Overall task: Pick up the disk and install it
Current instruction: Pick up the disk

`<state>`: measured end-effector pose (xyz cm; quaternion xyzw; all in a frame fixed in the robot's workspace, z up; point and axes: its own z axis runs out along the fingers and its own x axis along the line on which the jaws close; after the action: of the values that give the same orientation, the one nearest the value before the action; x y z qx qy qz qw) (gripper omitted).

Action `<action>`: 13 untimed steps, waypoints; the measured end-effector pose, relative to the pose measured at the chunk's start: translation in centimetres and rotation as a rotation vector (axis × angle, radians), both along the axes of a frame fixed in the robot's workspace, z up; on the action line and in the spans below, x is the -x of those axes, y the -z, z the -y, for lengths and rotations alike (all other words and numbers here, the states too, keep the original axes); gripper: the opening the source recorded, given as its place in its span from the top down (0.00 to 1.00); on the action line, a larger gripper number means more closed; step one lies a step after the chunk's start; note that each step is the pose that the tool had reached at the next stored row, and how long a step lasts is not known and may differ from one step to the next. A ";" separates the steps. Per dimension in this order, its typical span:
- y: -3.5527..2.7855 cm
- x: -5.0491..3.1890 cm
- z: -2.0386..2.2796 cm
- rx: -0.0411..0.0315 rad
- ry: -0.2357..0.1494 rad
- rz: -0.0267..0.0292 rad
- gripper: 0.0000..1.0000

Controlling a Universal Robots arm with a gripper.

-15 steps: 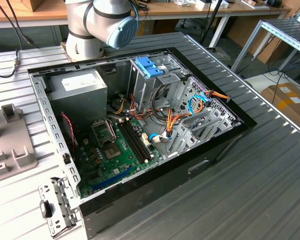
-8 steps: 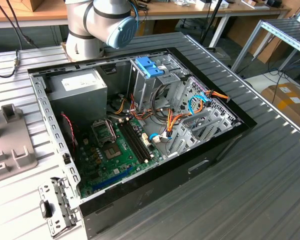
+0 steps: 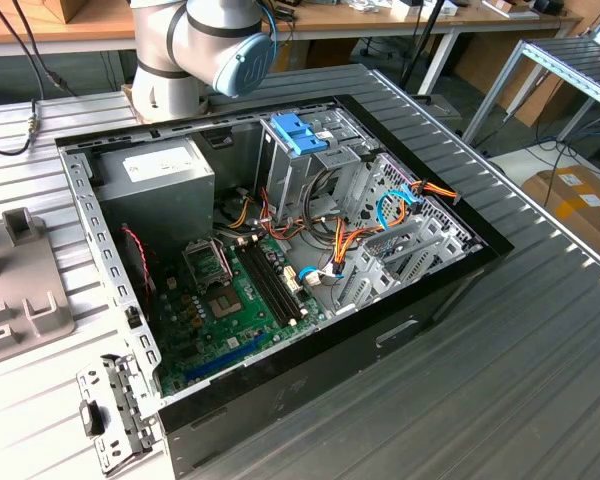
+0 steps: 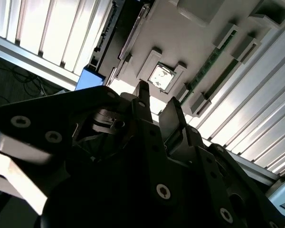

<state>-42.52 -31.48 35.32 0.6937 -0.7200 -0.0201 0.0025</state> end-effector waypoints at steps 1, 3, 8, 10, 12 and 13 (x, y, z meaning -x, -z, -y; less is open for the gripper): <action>0.00 0.00 -0.08 0.0000 0.000 0.0000 0.64; 0.00 -0.01 -0.38 0.0001 0.000 -0.0001 0.64; 0.02 -0.01 -1.19 0.0001 0.000 -0.0001 0.64; 0.03 0.00 -1.48 0.0000 0.000 0.0000 0.64; 0.03 -0.01 -1.68 0.0000 0.000 -0.0001 0.64; 0.03 -0.01 -1.77 0.0000 0.000 -0.0001 0.64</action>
<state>-42.51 -29.71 35.29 0.6937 -0.7200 -0.0202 0.0025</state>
